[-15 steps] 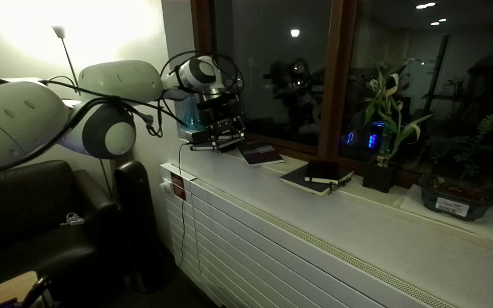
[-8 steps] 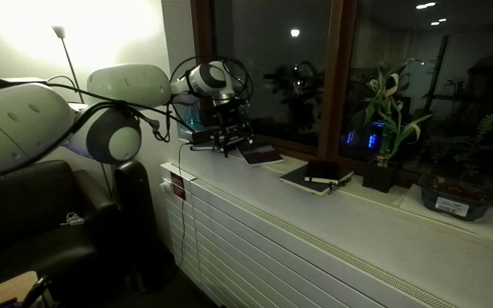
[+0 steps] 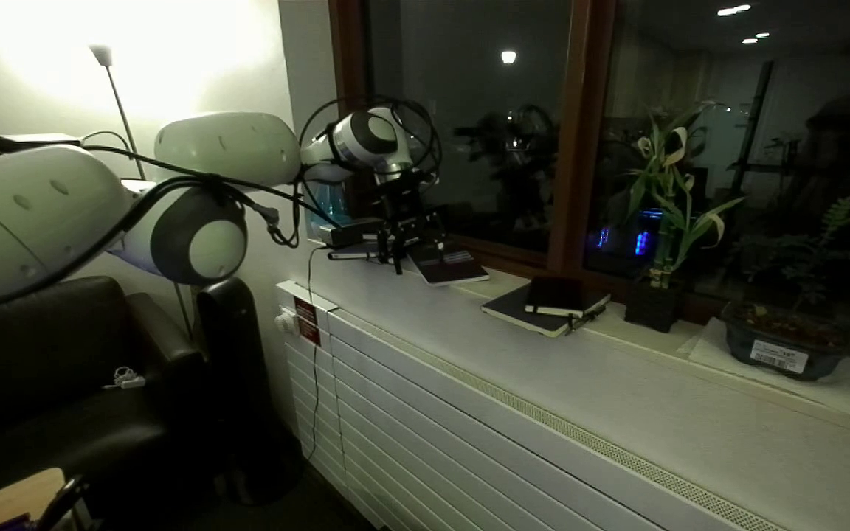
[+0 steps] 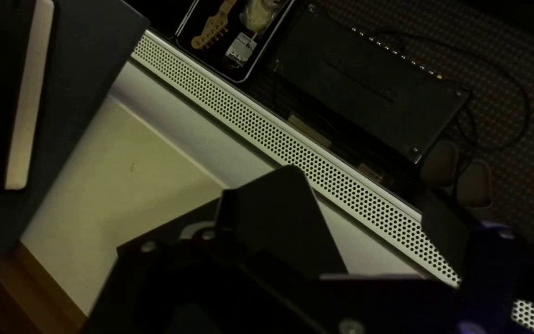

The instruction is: Put one middle book on top of the book on the left.

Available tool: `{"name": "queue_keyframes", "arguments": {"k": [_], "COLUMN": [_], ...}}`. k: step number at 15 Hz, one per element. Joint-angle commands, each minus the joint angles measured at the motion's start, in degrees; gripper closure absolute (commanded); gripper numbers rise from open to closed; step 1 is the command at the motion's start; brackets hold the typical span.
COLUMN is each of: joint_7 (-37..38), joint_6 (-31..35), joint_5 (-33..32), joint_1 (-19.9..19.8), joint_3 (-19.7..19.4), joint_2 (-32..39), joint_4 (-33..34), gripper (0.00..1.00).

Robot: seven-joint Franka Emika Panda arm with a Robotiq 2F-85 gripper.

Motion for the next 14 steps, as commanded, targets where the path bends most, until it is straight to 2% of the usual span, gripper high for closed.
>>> {"name": "queue_keyframes", "arguments": {"k": [1, 7, 10, 14], "joint_7": [1.4, -1.2, -0.64, 0.48], "joint_6": [1.52, 8.68, 16.0, 17.08], "joint_5": [-1.0, -3.57, -7.22, -10.01], "joint_1": [-0.43, -0.26, 0.49, 1.76], "joint_3": [-1.06, -3.14, -5.39, -7.26], "joint_2": [0.51, 3.55, 5.34, 5.53], "joint_4": [0.0, -0.04, -0.07, -0.34], "gripper": [0.0, 0.0, 0.0, 0.0]}}
